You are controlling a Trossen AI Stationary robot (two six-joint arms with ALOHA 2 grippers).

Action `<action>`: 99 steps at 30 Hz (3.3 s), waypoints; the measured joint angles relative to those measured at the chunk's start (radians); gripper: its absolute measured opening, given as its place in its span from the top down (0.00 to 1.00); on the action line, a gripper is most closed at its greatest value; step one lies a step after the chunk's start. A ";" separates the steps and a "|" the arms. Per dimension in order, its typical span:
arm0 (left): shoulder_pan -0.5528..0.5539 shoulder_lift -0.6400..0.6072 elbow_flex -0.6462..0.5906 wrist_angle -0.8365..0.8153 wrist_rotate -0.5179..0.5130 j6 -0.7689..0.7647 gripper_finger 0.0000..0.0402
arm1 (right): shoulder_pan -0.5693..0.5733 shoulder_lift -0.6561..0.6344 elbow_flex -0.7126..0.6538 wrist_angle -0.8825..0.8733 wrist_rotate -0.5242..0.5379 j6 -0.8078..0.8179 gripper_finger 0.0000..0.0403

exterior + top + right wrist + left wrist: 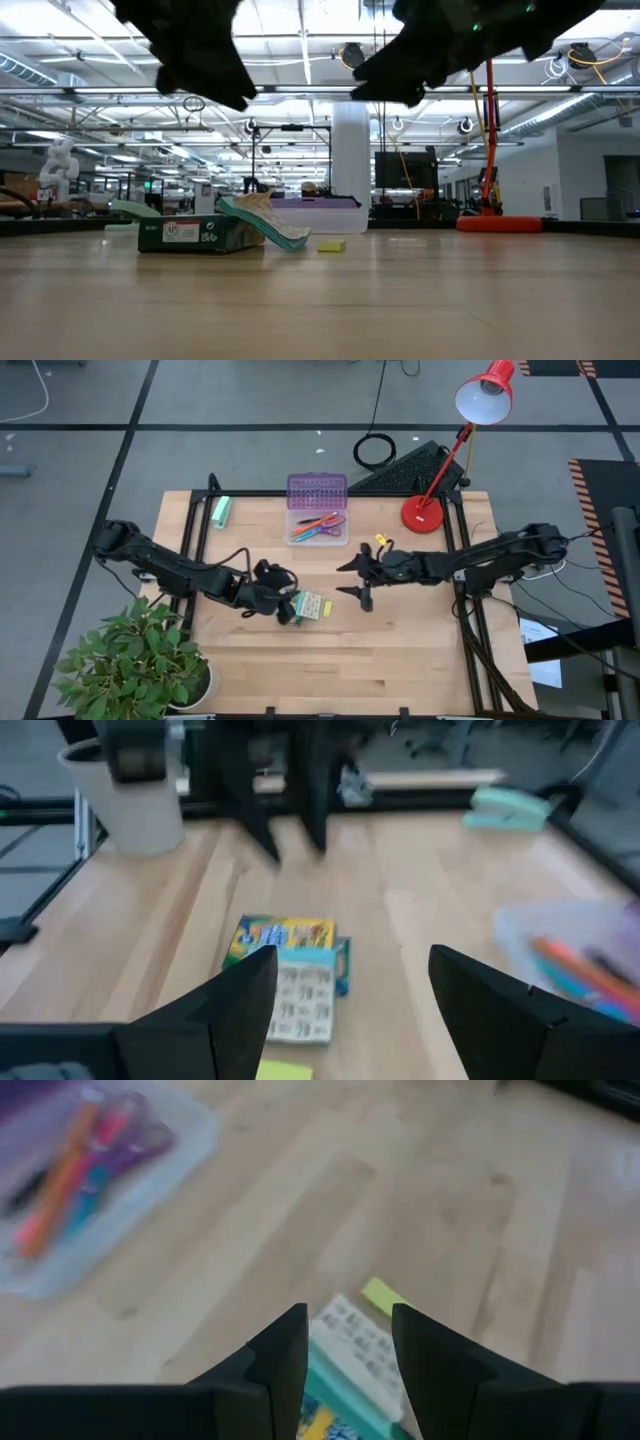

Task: Pack school essentials
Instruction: Put the blue sticky notes into the purple supply box

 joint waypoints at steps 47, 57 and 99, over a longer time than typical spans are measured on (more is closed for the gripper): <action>0.081 0.246 0.002 0.087 0.158 -0.290 0.02 | -0.104 0.309 0.074 0.133 -0.241 -0.094 0.36; 0.096 0.273 0.003 0.099 0.176 -0.283 0.02 | -0.104 0.309 0.074 0.133 -0.241 -0.091 0.36; 0.130 0.323 0.001 0.150 0.200 -0.244 0.59 | -0.104 0.309 0.074 0.156 -0.241 -0.092 0.36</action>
